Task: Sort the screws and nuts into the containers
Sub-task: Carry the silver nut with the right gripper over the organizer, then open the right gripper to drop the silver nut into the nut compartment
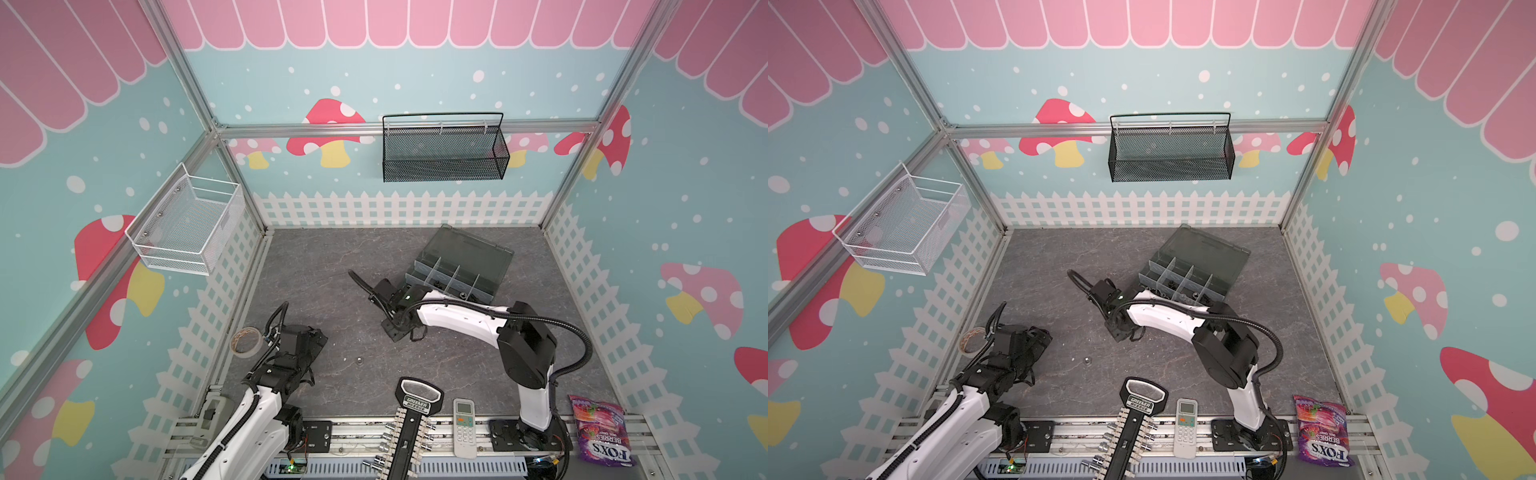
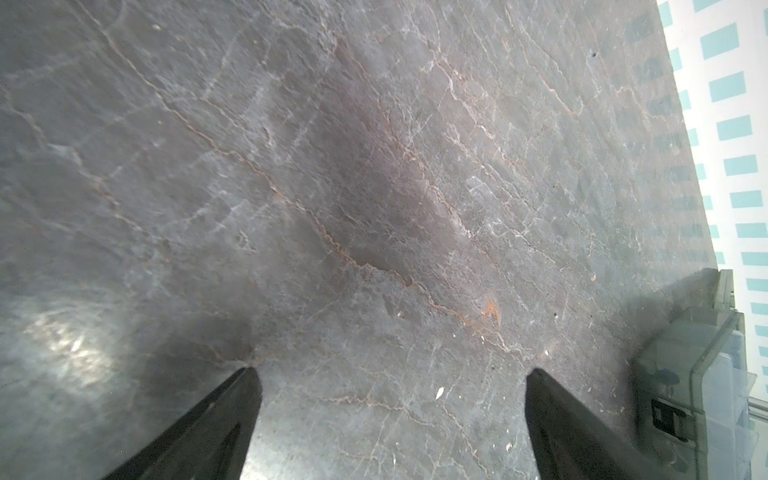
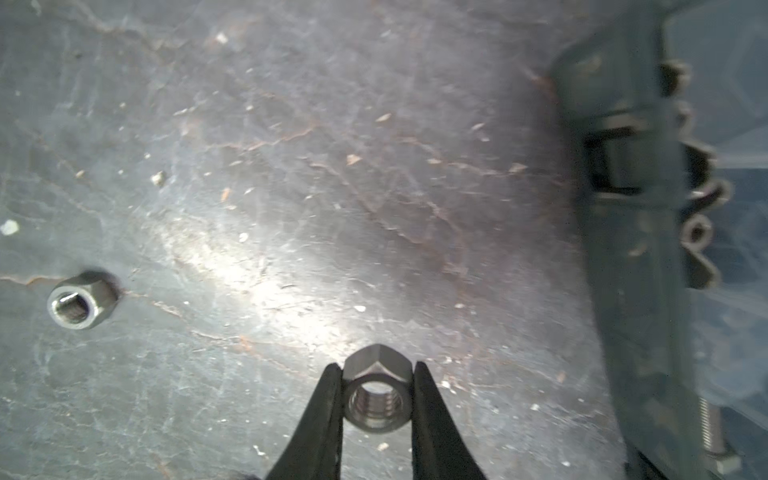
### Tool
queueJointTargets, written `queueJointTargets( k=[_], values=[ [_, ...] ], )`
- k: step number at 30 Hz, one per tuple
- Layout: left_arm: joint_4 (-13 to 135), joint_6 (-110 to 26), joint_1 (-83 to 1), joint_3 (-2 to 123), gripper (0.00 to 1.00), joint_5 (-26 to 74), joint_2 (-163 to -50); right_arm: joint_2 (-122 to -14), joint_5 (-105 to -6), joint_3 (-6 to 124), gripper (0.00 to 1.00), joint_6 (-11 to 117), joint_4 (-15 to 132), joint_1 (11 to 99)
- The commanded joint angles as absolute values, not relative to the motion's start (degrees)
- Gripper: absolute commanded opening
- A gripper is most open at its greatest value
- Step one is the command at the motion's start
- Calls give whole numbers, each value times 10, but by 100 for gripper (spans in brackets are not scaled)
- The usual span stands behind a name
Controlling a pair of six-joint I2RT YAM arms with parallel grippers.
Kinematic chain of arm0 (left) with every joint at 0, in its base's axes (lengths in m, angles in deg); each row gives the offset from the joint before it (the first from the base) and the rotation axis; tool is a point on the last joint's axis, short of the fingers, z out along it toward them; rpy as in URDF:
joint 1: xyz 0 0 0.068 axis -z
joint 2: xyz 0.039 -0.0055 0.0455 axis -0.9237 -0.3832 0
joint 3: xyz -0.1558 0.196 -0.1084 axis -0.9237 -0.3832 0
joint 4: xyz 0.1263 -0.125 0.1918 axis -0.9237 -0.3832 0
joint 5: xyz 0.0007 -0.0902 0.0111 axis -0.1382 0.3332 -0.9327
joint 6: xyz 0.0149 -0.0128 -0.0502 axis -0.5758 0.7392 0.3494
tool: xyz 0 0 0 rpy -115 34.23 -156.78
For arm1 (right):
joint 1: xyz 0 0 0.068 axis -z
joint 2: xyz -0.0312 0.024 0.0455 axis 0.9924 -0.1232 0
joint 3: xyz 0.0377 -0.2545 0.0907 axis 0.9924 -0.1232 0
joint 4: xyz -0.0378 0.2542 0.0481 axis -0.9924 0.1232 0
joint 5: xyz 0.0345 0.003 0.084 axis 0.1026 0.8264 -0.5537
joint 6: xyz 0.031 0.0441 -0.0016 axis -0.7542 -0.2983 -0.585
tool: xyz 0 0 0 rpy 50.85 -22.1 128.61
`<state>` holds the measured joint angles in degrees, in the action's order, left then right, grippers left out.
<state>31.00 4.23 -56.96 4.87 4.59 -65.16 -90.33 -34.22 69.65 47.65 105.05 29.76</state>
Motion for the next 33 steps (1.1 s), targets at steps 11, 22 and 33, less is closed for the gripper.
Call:
queueJointTargets(
  k=[11, 22, 33],
  values=[
    [309, 55, -575, 49, 100, 45, -650, -801, -312, 625, 11, 511, 1024, 460],
    [309, 52, -575, 54, 100, 44, -656, -811, -332, 610, 11, 534, 981, 562],
    [309, 52, -575, 54, 100, 44, -657, -851, -343, 609, 13, 543, 953, 603]
  ],
)
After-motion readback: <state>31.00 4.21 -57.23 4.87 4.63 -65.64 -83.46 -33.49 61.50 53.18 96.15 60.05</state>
